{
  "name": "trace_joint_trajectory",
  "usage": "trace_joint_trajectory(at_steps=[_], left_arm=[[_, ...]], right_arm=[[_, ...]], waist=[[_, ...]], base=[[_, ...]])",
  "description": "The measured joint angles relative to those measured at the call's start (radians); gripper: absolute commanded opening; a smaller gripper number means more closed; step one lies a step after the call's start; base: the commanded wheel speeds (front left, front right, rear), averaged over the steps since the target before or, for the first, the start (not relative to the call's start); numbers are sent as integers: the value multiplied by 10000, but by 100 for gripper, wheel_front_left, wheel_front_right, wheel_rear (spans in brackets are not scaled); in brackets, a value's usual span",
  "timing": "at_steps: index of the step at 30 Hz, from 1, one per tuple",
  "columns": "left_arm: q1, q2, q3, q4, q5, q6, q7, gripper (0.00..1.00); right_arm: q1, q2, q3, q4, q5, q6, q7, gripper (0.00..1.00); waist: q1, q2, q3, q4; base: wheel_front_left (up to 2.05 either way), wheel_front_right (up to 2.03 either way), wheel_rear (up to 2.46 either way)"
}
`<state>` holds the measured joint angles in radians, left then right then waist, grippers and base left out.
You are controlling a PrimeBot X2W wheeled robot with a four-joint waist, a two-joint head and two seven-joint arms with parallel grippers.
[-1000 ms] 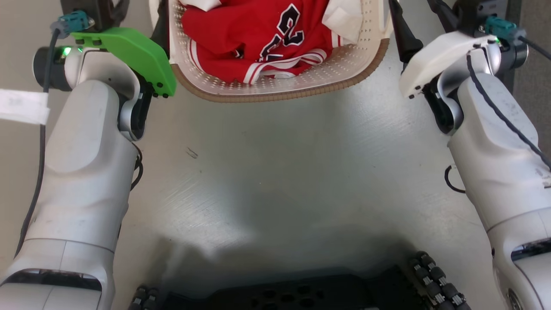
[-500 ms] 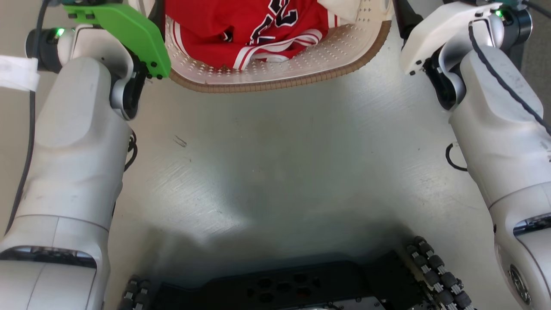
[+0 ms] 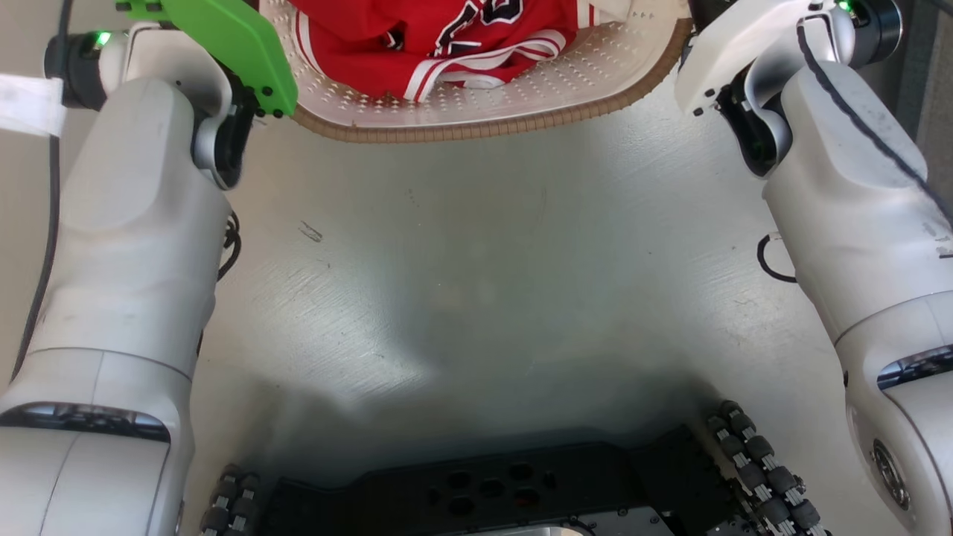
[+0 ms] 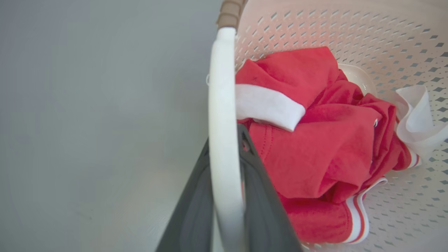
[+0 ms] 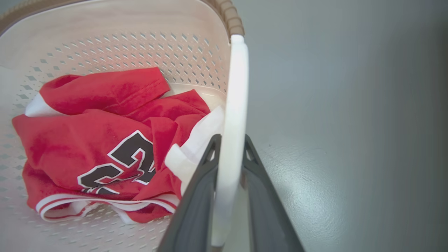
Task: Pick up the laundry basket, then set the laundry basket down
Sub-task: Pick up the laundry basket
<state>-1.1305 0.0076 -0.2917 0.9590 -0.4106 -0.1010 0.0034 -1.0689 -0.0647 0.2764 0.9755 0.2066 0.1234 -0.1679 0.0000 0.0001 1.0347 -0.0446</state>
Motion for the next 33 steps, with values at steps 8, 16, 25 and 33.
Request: trace_joint_trajectory(at_steps=[8, 16, 25, 33], left_arm=[[-177, -27, -27, 420, -48, -44, -316, 0], [-172, -115, -117, 1095, -77, -128, -408, 0], [-153, -205, -180, 1779, -242, -148, -420, 0], [99, -290, -171, 2401, -616, -240, 59, 0]], right_arm=[[-214, 21, 23, 437, 90, 38, -221, 0], [-235, 132, 125, 1058, 165, 86, -267, 0], [-149, 247, 174, 1651, 314, 113, -343, 0], [172, 399, 232, 2249, 483, 176, -297, 0]], waist=[[0, -1, -5, 1], [1, 0, -360, -12], [1, -1, -976, -26], [1, 0, -1726, -26]], base=[[0, 0, 0], [0, 0, 0], [0, 0, 0], [0, 0, 0]])
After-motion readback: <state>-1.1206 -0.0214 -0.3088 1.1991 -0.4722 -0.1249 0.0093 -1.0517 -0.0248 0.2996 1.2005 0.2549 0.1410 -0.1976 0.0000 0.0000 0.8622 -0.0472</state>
